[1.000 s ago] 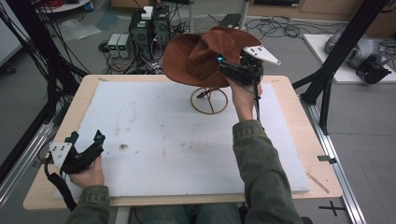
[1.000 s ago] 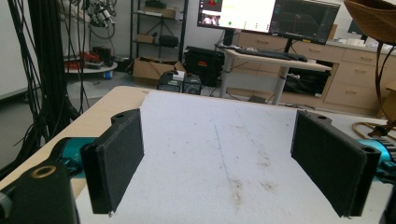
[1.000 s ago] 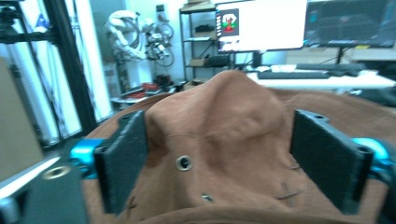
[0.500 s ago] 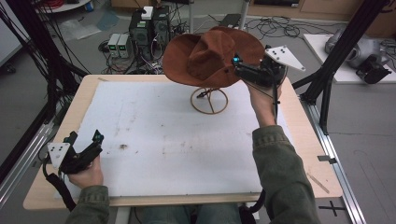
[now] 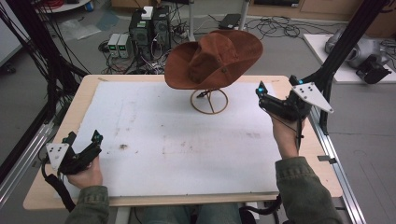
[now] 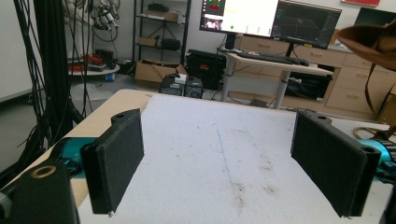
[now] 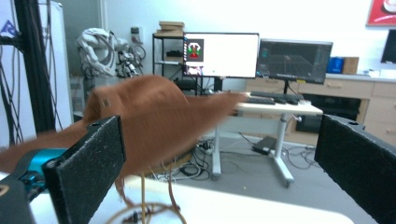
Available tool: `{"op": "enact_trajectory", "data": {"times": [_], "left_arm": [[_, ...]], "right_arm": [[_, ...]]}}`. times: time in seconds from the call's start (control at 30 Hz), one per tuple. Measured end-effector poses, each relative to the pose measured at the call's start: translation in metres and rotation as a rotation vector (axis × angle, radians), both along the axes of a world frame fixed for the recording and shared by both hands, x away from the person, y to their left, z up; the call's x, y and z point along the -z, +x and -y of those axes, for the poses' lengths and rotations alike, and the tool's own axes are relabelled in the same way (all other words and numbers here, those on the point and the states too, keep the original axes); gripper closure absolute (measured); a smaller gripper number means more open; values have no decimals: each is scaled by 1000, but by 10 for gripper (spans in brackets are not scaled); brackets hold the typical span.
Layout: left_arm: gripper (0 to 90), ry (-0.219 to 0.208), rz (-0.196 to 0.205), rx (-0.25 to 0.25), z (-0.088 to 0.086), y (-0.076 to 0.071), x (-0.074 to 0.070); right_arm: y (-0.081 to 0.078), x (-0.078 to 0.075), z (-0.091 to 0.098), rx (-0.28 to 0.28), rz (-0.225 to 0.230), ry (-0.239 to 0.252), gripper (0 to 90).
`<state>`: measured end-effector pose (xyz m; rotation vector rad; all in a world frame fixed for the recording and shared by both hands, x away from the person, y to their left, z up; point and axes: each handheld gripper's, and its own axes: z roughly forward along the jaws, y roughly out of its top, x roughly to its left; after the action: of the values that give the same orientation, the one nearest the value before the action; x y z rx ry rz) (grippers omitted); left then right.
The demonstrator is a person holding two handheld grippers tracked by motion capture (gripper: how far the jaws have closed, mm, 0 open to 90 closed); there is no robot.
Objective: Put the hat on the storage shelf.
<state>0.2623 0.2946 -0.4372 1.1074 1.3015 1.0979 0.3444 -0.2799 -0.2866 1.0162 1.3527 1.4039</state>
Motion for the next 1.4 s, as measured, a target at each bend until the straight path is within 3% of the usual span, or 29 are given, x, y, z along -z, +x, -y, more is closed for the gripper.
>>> {"op": "enact_trajectory", "data": {"times": [0.37, 0.67, 0.83, 1.0, 1.1, 1.2, 1.4], "left_arm": [[173, 1, -2, -5, -1, -1, 1], [173, 5, -4, -3, 0, -1, 1], [173, 4, -3, -3, 1, -1, 1], [174, 9, -8, -2, 1, -1, 2], [174, 10, -12, -1, 0, 0, 2], [173, 10, -14, -3, 0, 0, 3], [174, 9, -8, -6, 0, -1, 2]], "right_arm": [[-20, 45, 14, 50, -4, 35, 15], [-34, 81, 31, 106, 15, 94, 38], [-37, 94, 35, 125, 7, 96, 38], [-37, 114, 34, 129, -25, 61, 38], [-36, 119, 33, 124, -58, 57, 38], [-37, 118, 32, 125, -36, 50, 38], [-36, 118, 32, 121, -44, 58, 38]]}}
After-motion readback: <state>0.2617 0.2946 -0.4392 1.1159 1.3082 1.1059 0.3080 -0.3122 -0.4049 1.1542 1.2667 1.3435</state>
